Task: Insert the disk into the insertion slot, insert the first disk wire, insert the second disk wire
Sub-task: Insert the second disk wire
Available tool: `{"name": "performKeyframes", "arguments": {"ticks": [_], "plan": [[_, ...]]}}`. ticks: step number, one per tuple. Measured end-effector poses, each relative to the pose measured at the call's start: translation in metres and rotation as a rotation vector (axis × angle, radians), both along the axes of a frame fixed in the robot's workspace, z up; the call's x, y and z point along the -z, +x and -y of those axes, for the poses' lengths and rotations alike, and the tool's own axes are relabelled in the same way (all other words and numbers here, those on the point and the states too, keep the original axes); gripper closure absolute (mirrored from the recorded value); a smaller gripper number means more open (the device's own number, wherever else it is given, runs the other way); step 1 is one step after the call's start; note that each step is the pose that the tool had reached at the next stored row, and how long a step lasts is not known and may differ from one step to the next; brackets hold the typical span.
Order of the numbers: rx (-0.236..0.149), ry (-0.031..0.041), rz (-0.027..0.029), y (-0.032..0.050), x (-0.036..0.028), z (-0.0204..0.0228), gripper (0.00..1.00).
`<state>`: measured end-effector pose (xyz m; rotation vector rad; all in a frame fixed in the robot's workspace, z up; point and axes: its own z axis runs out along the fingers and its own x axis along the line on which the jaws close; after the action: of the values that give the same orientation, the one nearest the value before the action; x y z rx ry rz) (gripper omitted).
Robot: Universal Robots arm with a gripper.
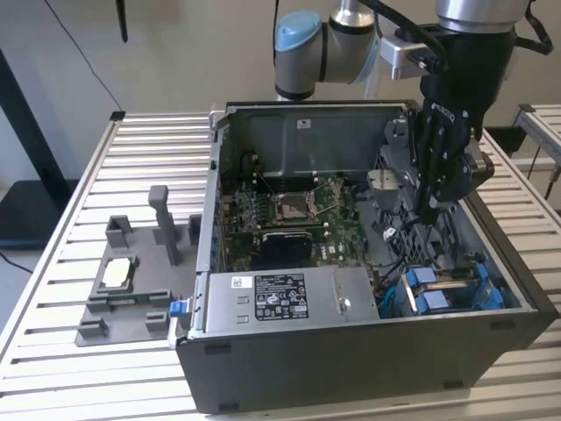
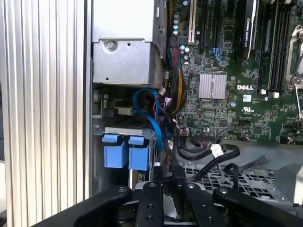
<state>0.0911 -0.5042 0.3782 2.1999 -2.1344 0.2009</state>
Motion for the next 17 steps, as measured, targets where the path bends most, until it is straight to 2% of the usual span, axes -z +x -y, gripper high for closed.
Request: {"name": "performKeyframes", "arguments": {"ticks": [2,5,13,17], "plan": [[0.000,0.0001,0.0113,-0.0011,0.0010,-0.0007,0.76],[0.000,0.0002,0.0252,-0.0031,0.0023,-0.0019,0.76],[0.000,0.0002,0.0444,-0.0099,0.0037,-0.0025,0.76],[0.000,0.0004,0.0576,-0.0115,0.0049,-0.0031,0.76]]}}
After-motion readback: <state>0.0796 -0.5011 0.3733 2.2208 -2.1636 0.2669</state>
